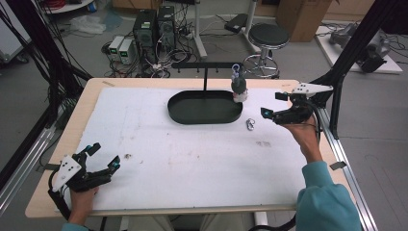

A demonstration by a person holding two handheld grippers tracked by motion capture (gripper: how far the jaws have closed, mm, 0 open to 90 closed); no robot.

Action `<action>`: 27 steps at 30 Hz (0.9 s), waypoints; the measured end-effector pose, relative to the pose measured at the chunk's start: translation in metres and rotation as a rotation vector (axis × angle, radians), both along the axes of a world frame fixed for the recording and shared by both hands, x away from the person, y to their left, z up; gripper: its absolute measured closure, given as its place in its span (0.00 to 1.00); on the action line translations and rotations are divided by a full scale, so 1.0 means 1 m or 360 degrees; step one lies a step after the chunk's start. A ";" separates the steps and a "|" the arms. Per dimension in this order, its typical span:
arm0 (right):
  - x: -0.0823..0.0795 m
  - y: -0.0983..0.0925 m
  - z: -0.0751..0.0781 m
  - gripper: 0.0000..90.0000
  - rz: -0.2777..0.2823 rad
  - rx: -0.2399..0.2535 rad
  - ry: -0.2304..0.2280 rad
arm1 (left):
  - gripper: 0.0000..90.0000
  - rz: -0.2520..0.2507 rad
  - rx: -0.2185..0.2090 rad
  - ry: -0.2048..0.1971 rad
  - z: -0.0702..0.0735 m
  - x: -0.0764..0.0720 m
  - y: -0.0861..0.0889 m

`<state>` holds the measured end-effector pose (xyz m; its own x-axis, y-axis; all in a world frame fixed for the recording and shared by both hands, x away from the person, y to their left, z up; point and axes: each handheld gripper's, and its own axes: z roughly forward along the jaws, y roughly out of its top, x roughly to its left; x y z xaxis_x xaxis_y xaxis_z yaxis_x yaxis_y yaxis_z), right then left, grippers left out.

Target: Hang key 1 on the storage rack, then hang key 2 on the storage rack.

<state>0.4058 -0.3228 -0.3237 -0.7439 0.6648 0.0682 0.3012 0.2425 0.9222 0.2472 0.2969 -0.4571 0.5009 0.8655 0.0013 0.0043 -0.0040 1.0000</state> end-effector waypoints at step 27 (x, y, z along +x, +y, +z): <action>-0.008 0.007 -0.022 0.01 0.0028 -0.0080 0.0023 | 0.16 -0.0003 0.0002 0.0008 0.000 0.001 0.000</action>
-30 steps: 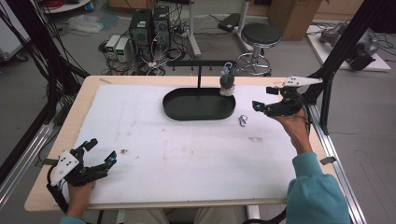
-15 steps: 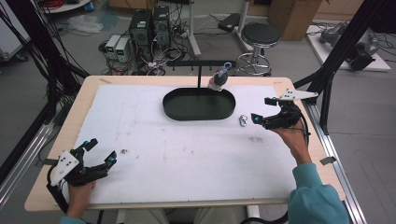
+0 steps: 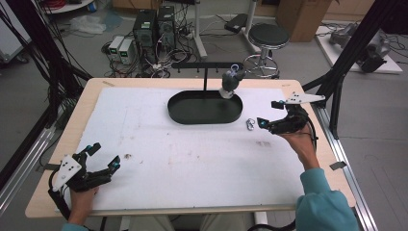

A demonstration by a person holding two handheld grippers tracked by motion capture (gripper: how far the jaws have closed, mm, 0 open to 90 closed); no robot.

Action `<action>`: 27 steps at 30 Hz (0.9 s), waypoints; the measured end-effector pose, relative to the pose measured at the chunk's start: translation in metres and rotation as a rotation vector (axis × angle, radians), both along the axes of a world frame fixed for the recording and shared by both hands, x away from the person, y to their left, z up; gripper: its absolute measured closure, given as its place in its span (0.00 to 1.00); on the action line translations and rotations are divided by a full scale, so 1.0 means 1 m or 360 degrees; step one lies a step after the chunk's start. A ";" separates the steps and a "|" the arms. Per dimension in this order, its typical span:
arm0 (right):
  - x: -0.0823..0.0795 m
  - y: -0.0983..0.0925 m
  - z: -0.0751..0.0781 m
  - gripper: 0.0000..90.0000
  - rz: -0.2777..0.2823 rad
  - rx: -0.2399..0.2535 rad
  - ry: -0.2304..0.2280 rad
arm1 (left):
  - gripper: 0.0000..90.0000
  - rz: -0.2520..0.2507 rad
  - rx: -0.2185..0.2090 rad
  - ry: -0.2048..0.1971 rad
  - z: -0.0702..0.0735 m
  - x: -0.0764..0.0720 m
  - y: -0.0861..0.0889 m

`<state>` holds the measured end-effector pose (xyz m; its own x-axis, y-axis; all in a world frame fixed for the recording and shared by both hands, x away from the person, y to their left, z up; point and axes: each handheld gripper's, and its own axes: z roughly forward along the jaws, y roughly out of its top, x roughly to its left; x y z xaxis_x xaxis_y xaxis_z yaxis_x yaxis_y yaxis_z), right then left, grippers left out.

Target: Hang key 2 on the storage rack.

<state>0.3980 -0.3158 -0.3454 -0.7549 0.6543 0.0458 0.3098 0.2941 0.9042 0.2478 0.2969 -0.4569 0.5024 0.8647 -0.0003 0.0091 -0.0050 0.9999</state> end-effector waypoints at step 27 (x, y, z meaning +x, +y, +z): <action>0.034 0.003 -0.006 0.01 0.0009 -0.0190 0.0106 | 0.16 0.0001 -0.0003 0.0005 0.000 0.001 0.000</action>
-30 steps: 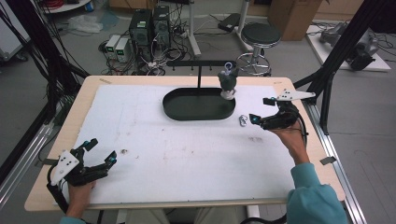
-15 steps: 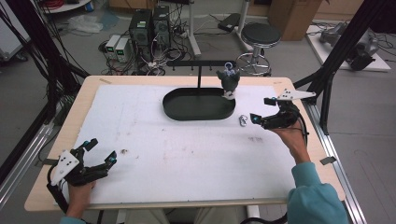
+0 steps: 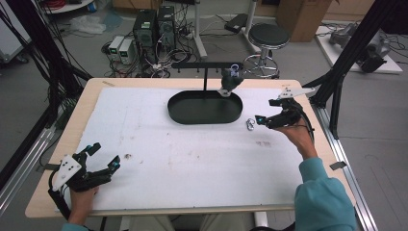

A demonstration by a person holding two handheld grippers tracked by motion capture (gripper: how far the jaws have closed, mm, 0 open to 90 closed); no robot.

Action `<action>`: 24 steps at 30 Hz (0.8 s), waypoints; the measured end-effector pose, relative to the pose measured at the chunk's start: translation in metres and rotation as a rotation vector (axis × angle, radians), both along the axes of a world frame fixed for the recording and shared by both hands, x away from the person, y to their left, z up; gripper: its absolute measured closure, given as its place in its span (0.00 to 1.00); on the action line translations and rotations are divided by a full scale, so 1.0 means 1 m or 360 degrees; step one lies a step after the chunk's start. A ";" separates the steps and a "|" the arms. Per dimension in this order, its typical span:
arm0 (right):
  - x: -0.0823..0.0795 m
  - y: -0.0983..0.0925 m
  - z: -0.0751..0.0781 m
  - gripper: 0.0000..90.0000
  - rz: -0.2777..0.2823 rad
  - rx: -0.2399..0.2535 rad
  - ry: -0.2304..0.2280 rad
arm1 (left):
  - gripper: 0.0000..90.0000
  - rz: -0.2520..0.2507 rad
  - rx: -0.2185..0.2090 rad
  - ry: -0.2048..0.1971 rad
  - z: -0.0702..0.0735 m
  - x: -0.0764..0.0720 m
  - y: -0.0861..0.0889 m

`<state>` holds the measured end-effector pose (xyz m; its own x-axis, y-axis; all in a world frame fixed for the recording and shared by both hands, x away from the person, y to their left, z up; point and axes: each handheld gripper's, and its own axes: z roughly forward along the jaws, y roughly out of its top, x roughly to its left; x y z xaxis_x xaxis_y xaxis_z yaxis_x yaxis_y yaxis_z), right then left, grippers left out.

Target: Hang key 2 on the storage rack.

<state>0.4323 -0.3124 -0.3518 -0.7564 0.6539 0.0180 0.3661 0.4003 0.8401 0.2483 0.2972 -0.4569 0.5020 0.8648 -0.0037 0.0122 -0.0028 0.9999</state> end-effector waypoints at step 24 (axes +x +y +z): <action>0.055 0.017 -0.014 0.02 0.0112 -0.0436 0.0219 | 0.16 0.0000 -0.0004 0.0002 0.000 0.000 0.000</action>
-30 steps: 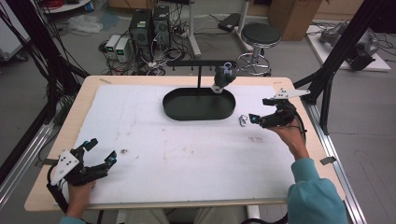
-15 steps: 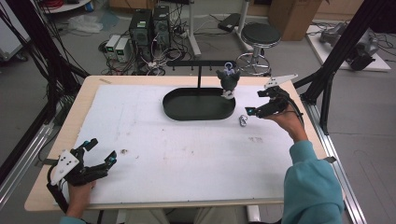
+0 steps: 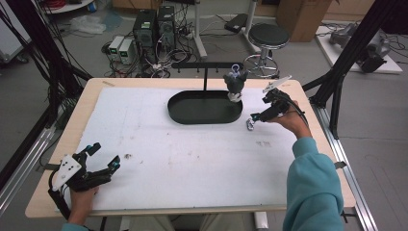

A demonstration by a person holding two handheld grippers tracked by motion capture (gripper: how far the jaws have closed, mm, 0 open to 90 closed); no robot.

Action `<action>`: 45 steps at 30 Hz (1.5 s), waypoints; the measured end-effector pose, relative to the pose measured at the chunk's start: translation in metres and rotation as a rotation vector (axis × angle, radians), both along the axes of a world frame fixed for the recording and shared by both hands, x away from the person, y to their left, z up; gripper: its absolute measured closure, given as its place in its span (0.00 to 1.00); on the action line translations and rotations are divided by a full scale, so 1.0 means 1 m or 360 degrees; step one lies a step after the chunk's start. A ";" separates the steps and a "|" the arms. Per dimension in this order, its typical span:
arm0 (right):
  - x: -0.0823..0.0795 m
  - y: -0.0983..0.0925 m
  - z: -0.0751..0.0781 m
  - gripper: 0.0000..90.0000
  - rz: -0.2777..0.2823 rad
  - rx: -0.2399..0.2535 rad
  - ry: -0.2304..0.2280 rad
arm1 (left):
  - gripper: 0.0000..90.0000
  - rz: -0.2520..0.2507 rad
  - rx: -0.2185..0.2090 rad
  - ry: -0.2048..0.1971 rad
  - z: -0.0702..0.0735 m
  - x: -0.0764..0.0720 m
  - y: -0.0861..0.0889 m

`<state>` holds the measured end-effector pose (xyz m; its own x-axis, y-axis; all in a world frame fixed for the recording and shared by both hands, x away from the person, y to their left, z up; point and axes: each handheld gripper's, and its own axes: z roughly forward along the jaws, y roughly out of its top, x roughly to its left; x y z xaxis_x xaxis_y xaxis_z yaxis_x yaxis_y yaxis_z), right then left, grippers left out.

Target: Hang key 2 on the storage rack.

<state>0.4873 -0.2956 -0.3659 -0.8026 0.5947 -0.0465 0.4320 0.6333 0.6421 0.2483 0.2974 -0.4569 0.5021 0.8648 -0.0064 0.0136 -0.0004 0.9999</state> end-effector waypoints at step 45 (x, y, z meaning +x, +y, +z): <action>0.017 0.014 -0.034 0.72 0.0101 -0.0323 0.0226 | 0.16 0.0000 0.0004 -0.0005 0.000 0.000 0.000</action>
